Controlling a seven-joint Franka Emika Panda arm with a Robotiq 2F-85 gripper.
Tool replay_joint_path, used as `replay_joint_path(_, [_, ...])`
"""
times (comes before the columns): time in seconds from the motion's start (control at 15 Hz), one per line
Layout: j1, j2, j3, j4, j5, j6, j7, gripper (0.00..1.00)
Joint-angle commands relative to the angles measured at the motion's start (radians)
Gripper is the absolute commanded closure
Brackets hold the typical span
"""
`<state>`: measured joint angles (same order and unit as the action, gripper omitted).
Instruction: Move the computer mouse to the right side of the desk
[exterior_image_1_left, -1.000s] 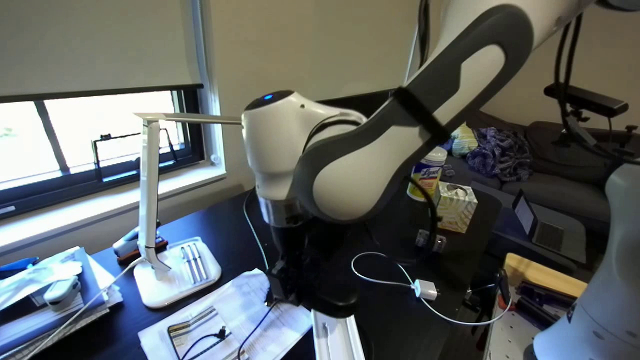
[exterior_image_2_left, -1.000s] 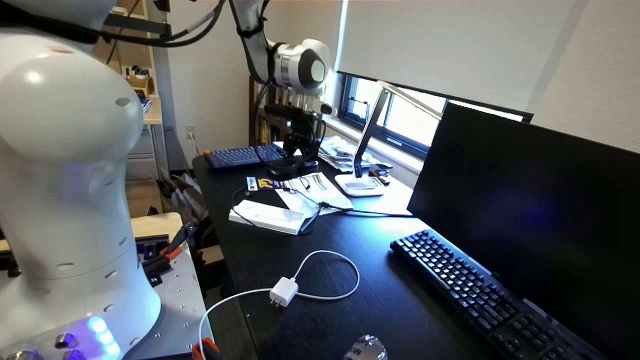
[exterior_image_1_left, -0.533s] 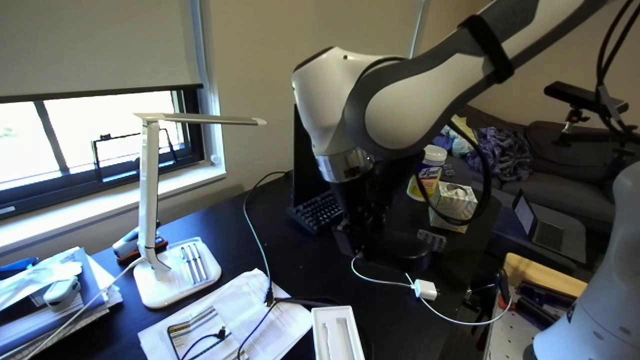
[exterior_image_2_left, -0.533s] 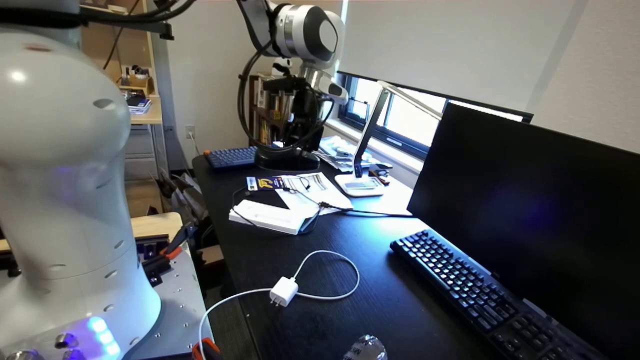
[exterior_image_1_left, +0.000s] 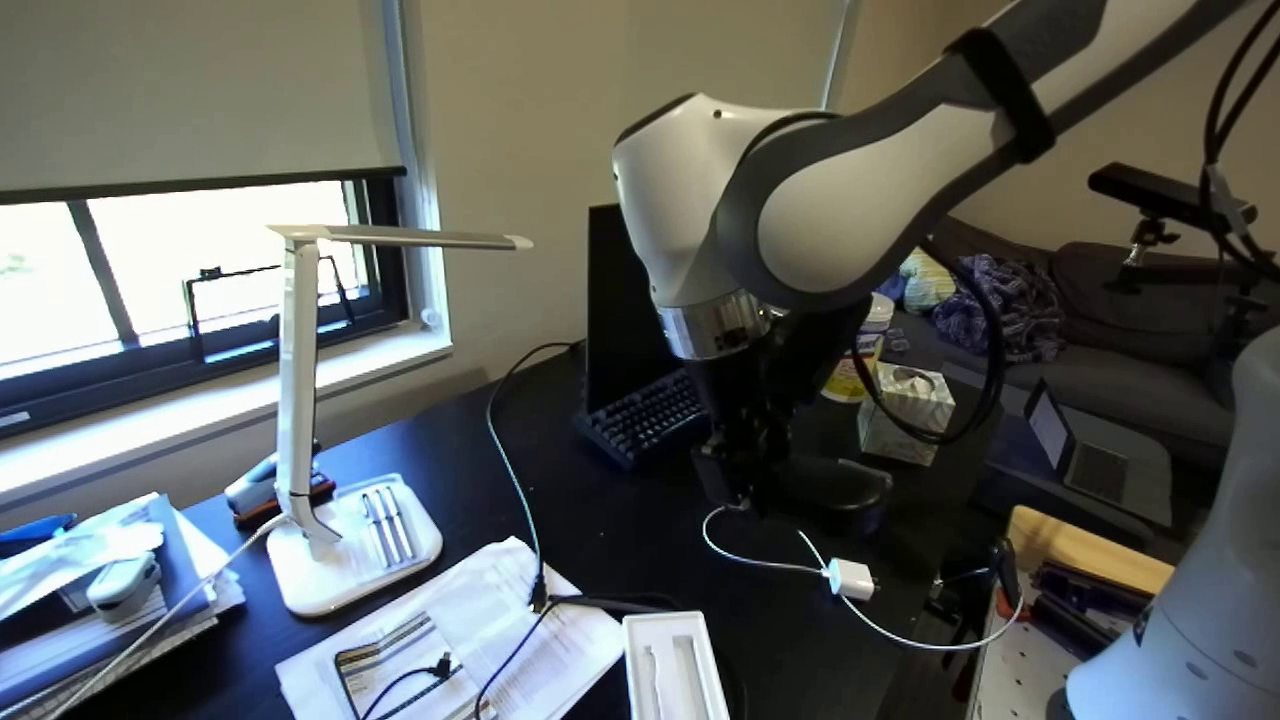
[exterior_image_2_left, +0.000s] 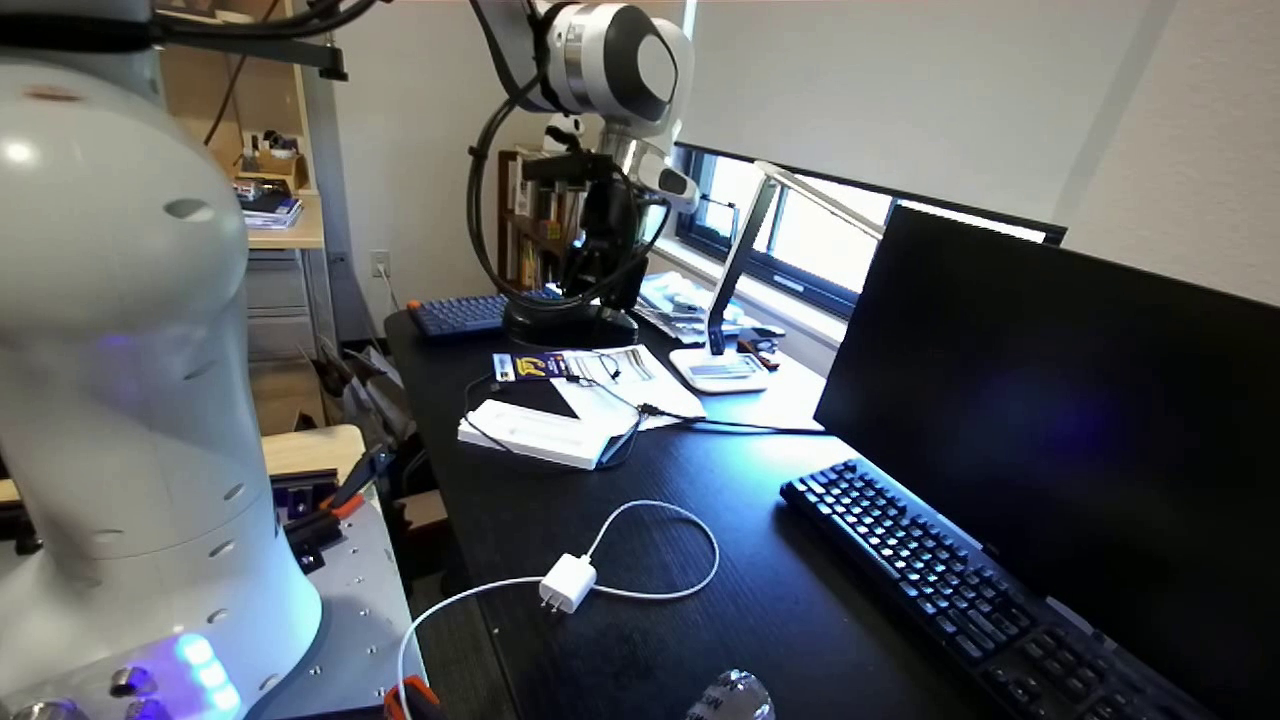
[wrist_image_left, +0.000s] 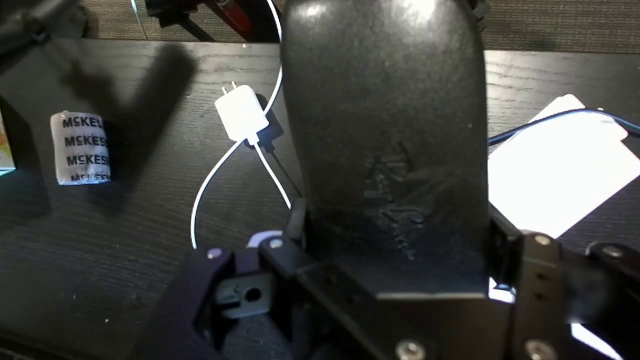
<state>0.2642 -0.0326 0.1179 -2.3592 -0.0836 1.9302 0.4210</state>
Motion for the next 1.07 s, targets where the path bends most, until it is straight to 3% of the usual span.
replay_joint_path(0.0, [-0.029,0.004,0.031,0.005,0.005,-0.004,0.007,0.47])
replay_joint_path(0.27, [-0.048,-0.044,0.026,-0.041,-0.147,0.046,0.105,0.47])
replay_joint_path(0.47, [-0.099,-0.119,-0.002,-0.112,-0.249,0.103,0.083,0.47])
replay_joint_path(0.67, [-0.164,-0.204,-0.046,-0.184,-0.233,0.192,-0.004,0.47])
replay_joint_path(1.0, [-0.273,-0.321,-0.162,-0.33,-0.175,0.434,-0.211,0.47])
